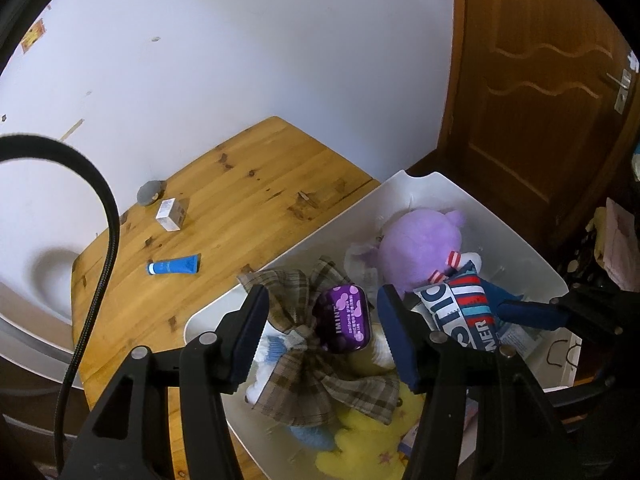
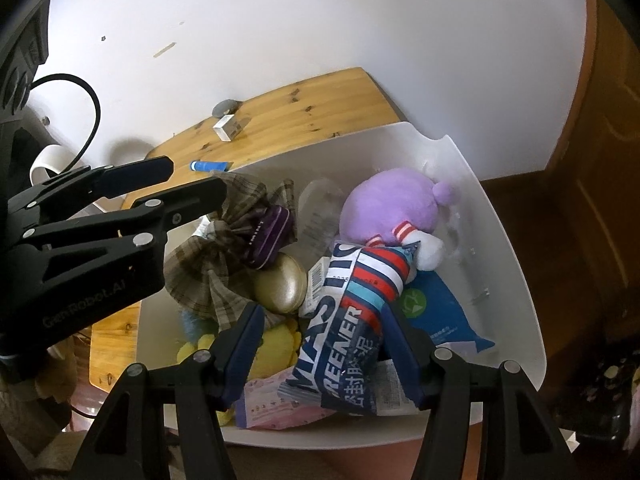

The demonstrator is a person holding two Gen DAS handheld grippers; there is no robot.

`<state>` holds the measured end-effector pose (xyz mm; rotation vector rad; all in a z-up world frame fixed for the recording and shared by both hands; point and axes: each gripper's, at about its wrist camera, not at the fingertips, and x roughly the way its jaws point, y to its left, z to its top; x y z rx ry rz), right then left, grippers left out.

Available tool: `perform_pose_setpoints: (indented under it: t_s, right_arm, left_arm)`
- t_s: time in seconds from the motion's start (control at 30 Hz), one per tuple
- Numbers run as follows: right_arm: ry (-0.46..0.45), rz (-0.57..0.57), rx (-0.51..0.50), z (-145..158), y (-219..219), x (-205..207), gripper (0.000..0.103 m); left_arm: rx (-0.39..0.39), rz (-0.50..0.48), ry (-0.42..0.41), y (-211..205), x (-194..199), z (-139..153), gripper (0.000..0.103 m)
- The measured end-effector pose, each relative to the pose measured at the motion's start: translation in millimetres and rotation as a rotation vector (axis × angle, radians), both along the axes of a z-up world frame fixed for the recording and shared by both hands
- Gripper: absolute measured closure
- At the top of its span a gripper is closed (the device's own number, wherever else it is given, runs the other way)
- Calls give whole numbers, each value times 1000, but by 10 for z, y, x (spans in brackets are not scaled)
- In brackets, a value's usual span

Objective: Organize objects
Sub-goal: 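Carry the mint tin and snack bag into the tray and release both, then move both tools back over the table toward the blue tube and white box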

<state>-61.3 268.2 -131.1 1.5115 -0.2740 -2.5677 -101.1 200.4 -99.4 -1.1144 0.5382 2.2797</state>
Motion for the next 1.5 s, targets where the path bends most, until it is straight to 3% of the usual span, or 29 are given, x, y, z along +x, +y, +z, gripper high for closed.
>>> perform_pose_setpoints:
  t_s: [0.83,1.17,1.5]
  right_arm:
    - [57,30,72,345,-385,-70,41]
    - [82,52,56,528,-630,-185,41]
    - [99,149,69,724,-1143,-603,41]
  left_arm:
    - [91,121,-21,-757,-176,21,42]
    - [140,248,-33,-1375,-316,7,42]
    - [155,423,-41,-2084,-634,-116,42]
